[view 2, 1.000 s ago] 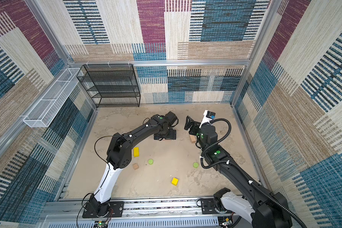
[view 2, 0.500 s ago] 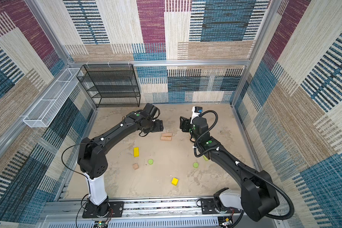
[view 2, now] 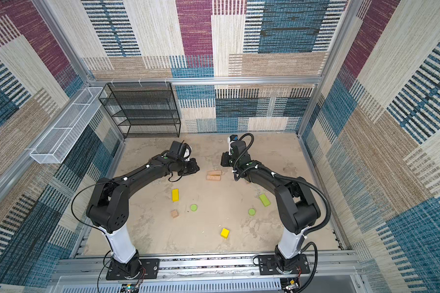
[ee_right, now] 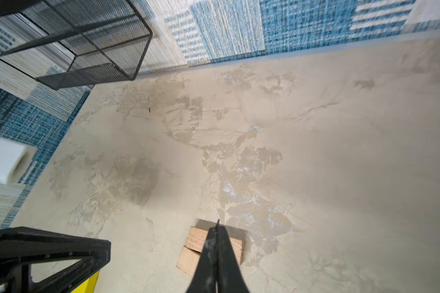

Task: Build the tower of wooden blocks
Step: 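Open and lift the left gripper off the stack while the right arm swings in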

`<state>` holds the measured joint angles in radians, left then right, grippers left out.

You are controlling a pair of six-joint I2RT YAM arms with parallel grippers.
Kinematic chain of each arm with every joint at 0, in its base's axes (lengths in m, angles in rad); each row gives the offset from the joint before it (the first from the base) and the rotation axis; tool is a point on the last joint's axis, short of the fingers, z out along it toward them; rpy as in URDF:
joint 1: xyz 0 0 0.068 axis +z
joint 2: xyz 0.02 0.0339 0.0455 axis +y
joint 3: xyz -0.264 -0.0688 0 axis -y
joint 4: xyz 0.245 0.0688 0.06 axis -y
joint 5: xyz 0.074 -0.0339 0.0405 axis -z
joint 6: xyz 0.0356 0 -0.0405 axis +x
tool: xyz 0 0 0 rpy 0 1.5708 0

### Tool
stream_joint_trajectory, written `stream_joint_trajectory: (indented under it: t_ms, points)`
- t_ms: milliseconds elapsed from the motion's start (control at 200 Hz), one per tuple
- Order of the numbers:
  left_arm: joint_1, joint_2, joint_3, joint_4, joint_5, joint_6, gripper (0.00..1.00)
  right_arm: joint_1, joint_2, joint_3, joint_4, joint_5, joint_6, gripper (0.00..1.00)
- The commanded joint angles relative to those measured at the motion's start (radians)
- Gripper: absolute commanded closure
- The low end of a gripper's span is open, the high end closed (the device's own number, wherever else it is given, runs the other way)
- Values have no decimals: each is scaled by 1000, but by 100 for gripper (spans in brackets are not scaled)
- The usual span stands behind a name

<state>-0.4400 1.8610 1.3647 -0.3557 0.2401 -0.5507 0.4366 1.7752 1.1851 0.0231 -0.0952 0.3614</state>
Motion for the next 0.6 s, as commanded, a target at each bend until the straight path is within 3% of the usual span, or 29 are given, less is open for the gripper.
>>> stream_joint_trajectory:
  t_ms: [0, 125, 596]
  points:
    - [10, 44, 26, -1, 32, 17, 92, -1, 62, 33, -9, -60, 14, 100]
    - [11, 87, 52, -18, 50, 23, 100, -3, 126, 57, -23, -61, 28, 100]
    - [11, 143, 91, -75, 5, 39, 100, -18, 232, 64, -14, -75, 73, 100]
